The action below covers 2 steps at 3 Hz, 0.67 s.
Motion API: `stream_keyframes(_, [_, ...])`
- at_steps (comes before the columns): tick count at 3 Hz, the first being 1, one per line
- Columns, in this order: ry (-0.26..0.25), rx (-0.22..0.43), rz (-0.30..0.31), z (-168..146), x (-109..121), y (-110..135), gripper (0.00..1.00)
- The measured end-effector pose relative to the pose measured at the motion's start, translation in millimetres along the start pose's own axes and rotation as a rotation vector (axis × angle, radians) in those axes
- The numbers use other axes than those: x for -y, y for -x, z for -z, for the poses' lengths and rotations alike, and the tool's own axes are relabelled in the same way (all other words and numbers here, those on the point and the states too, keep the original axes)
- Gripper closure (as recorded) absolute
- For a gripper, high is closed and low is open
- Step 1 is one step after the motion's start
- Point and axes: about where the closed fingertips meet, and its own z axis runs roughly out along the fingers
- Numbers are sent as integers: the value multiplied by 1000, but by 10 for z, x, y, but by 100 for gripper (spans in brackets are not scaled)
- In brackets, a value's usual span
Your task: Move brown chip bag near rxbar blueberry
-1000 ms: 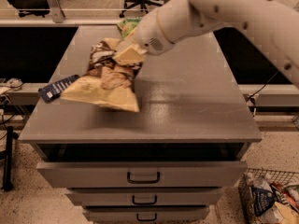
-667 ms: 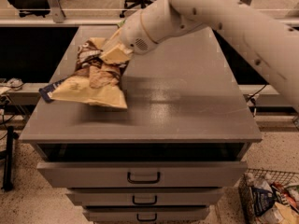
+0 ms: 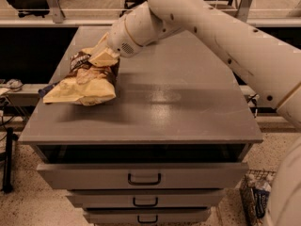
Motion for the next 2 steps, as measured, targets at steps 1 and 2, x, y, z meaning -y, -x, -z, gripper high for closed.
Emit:
stream_keyframes(1, [-5, -19, 26, -57, 96, -84, 37])
stream_keyframes(2, [-24, -36, 55, -8, 234, -154, 13])
